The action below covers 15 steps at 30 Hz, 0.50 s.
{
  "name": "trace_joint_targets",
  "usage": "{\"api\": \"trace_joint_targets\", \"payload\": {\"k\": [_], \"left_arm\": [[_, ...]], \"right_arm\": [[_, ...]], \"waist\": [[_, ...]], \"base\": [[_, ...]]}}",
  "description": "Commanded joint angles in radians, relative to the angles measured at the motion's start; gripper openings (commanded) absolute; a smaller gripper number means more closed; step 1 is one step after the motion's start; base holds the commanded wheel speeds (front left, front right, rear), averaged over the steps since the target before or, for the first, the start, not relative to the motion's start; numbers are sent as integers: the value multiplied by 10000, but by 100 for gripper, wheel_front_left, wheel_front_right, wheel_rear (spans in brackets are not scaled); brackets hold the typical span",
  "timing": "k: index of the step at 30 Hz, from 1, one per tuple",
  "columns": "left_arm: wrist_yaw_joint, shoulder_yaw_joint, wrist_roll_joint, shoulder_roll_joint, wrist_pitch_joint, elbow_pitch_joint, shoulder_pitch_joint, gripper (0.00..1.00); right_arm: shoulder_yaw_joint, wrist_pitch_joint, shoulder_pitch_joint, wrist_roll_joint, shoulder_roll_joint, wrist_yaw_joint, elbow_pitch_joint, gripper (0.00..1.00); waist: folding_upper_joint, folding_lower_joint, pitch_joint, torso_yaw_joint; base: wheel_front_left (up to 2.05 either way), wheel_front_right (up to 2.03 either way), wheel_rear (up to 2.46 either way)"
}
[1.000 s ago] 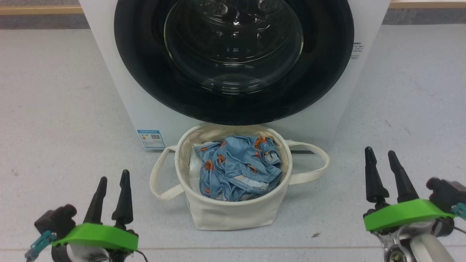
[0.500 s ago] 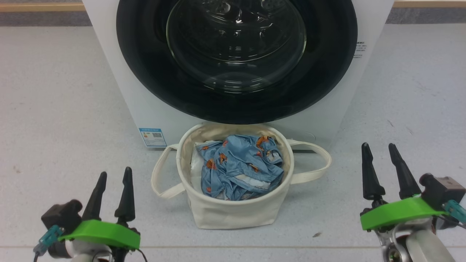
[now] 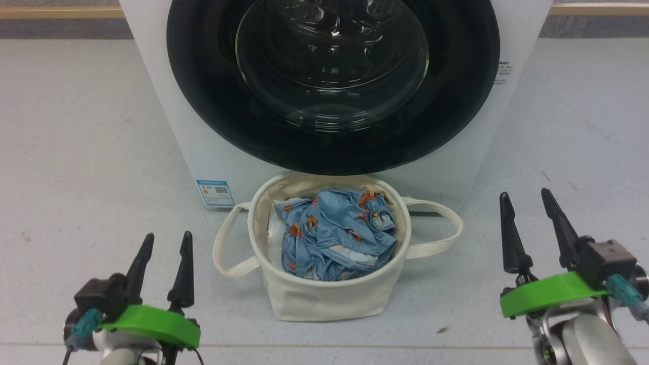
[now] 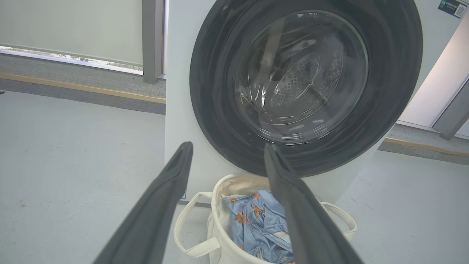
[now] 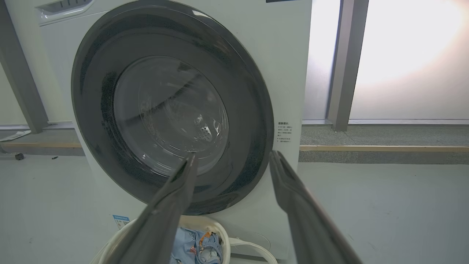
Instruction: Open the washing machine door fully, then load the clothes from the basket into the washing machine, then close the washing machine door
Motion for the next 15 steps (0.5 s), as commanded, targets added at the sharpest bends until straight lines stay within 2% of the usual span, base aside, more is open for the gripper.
{"api": "trace_joint_targets", "payload": {"k": [1,4,15], "left_arm": [[-56,318,358,133,-169,-295,-528,100],[-70,353,631,143,-235,-304,-544,100],[-70,460,648,139,-235,-366,-523,100]], "right_arm": [[85,-121,-438,-400,-2,2,-321,100],[43,-134,-464,-688,18,2,-304,100],[-134,-134,-437,-604,44,2,-228,100]], "waist": [[0,-1,-1,8],[0,-1,1,17],[0,-1,15,14]], "base": [[0,0,0],[0,0,0],[0,0,0]]}}
